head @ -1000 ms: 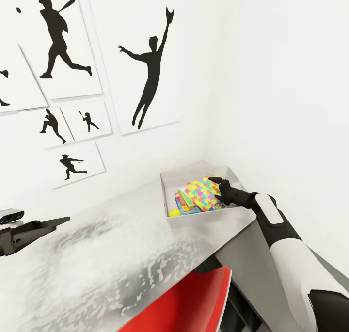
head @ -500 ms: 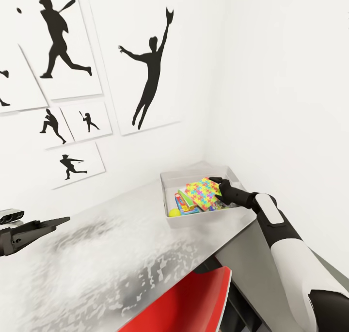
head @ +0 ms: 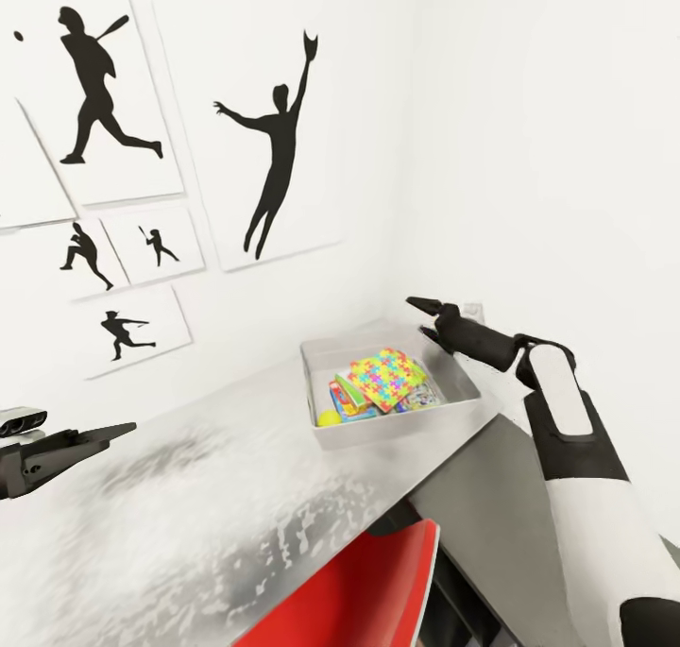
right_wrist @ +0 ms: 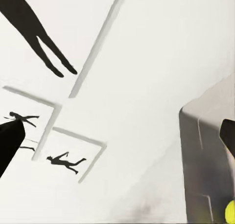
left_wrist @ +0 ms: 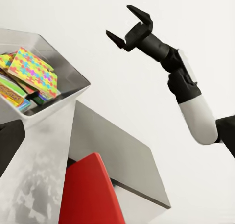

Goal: Put all the toys in the child's room - the three board games (two on the bed and one on the table), the two jigsaw puzzles on the table, and the tennis ball on the table - inside the toy box on the table in the child's room.

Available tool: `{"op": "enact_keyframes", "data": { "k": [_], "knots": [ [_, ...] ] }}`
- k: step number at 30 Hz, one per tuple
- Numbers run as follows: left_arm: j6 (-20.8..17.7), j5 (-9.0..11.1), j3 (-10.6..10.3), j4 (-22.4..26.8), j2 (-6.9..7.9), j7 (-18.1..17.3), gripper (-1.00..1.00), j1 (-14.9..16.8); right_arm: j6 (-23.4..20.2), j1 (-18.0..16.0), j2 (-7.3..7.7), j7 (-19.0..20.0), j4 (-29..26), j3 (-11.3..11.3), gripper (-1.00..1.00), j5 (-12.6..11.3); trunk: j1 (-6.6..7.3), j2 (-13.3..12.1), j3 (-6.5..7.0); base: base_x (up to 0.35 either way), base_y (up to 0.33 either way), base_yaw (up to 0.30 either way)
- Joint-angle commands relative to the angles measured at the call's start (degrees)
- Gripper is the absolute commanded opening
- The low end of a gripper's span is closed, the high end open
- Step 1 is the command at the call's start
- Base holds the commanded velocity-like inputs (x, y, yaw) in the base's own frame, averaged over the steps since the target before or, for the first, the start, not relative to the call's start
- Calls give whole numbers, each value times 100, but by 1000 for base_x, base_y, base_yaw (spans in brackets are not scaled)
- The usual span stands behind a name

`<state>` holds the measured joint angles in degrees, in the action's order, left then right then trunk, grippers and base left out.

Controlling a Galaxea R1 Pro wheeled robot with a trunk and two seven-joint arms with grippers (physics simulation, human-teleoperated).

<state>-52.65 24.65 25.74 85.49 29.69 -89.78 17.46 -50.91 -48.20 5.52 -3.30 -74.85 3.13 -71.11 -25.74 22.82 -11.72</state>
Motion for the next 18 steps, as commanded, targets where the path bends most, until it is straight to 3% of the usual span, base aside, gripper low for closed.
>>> {"op": "enact_keyframes", "data": {
  "k": [1,4,7,11,18],
  "knots": [
    [-61,-4,1,2,2,-22,100,3,-193,126,0,-28,-331,8,100,-18,-4,10,-3,-5,0,-124],
    [-61,-4,1,2,2,-22,100,3,-470,592,4,33,-1039,17,100,-92,-4,10,23,-56,0,-134],
    [-61,-4,3,2,2,-22,100,3,-589,1094,18,275,-1456,71,100,-323,-4,10,49,-166,0,-145],
    [-55,-4,6,0,2,-22,100,3,-618,1885,25,1004,-1628,212,100,-465,-4,10,84,-92,0,-149],
    [-51,-4,13,2,2,-22,100,-1,-546,3268,65,2427,-1686,481,100,-458,-4,10,145,-13,0,-148]
  ]
}}
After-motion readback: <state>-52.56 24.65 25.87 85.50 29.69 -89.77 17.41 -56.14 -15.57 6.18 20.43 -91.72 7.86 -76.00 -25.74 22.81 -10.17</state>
